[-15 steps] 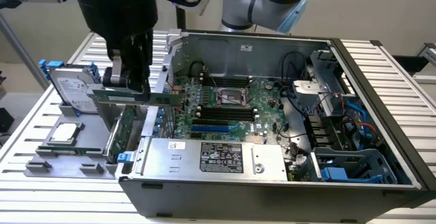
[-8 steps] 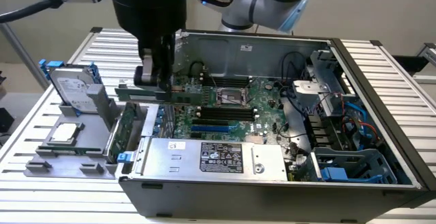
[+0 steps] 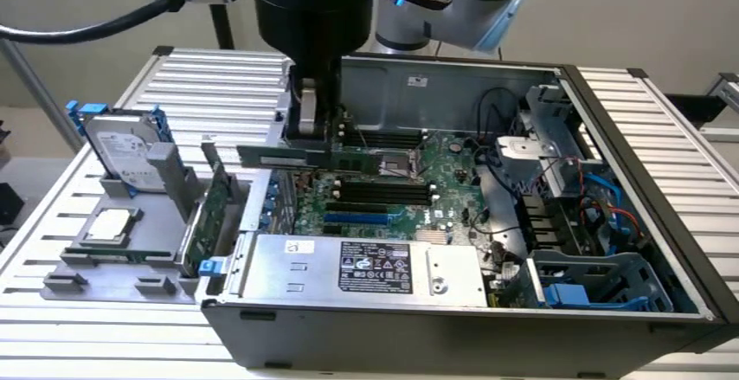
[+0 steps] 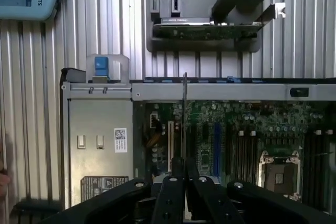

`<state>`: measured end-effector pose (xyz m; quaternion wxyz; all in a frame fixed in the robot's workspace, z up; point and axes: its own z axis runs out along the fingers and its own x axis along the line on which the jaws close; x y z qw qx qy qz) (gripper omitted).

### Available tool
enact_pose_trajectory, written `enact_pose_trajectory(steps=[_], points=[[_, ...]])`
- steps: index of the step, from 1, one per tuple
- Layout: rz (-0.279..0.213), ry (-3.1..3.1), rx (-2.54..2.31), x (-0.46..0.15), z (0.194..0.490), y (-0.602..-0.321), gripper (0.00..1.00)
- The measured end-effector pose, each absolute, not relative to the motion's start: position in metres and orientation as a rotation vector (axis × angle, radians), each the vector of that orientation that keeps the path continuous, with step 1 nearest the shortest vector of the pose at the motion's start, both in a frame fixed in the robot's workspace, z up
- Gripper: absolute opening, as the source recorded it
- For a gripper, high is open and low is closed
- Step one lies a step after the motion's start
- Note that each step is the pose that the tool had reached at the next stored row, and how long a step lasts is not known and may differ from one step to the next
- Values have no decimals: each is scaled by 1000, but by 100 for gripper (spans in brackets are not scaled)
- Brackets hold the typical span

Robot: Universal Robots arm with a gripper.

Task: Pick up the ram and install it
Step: 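Pick up the ram and move it above insertion slot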

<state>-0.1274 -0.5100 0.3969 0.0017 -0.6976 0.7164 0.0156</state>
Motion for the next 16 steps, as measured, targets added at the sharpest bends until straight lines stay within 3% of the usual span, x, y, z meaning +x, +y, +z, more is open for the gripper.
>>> enact_pose_trajectory(steps=[16], points=[[49, 2248, -2189, -86, 381, -465, 0]])
